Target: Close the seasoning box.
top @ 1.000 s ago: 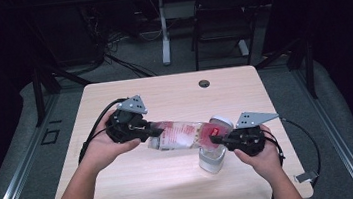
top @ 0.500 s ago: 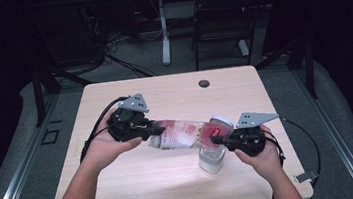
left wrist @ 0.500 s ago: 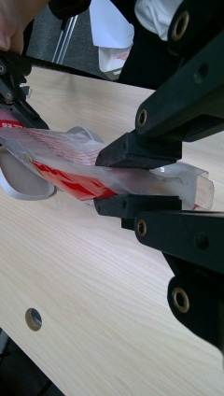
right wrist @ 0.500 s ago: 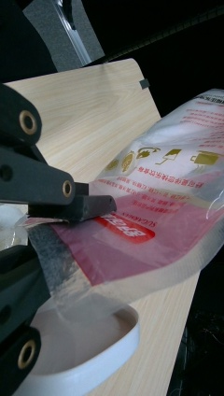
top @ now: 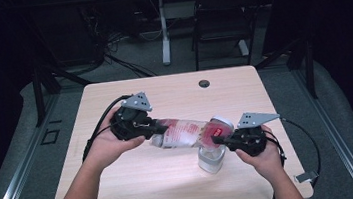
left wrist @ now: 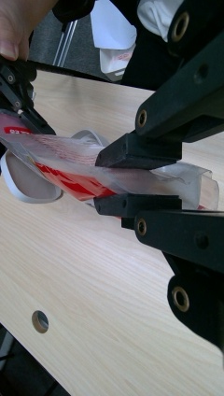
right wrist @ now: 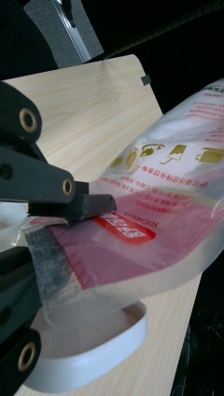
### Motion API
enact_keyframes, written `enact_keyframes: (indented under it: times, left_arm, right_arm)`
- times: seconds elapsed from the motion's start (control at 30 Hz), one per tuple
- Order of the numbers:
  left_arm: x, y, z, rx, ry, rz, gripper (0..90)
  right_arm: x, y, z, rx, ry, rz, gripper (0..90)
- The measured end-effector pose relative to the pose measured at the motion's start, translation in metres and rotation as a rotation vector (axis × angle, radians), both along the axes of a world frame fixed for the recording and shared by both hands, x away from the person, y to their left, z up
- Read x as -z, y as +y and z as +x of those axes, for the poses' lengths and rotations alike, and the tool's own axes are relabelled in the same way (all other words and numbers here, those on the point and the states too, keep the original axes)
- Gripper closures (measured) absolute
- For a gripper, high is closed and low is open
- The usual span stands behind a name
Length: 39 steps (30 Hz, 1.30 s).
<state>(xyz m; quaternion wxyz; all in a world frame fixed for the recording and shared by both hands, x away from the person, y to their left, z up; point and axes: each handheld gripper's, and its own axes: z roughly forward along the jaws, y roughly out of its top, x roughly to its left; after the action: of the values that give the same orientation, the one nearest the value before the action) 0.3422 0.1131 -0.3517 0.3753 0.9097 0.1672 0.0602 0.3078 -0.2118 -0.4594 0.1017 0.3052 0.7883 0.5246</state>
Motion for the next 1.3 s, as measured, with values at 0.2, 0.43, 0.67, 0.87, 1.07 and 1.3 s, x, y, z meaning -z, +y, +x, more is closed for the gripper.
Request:
enact_keyframes:
  times: [0.2, 0.43, 0.67, 0.87, 1.07, 1.3]
  left_arm:
    - [-0.001, -0.003, 0.000, 0.005, -0.001, -0.001, 78.7]
    - [-0.002, -0.007, 0.001, 0.014, -0.002, -0.001, 78.7]
    - [-0.002, -0.010, 0.001, 0.020, -0.004, -0.001, 78.7]
    - [-0.002, -0.013, 0.001, 0.026, -0.002, 0.002, 78.7]
    - [-0.001, -0.016, 0.001, 0.032, -0.001, 0.004, 78.7]
    - [-0.001, -0.018, 0.002, 0.039, -0.001, 0.003, 78.7]
  right_arm:
    - [0.001, -0.002, 0.000, 0.004, 0.005, -0.010, 85.8]
    - [0.003, -0.004, 0.001, 0.005, 0.012, -0.009, 85.6]
    - [0.005, -0.005, 0.000, 0.010, 0.019, -0.011, 85.4]
    - [0.007, -0.007, 0.000, 0.009, 0.024, -0.016, 85.4]
    - [0.009, -0.008, 0.000, 0.015, 0.031, -0.017, 85.2]
    - [0.011, -0.010, -0.001, 0.017, 0.037, -0.015, 85.1]
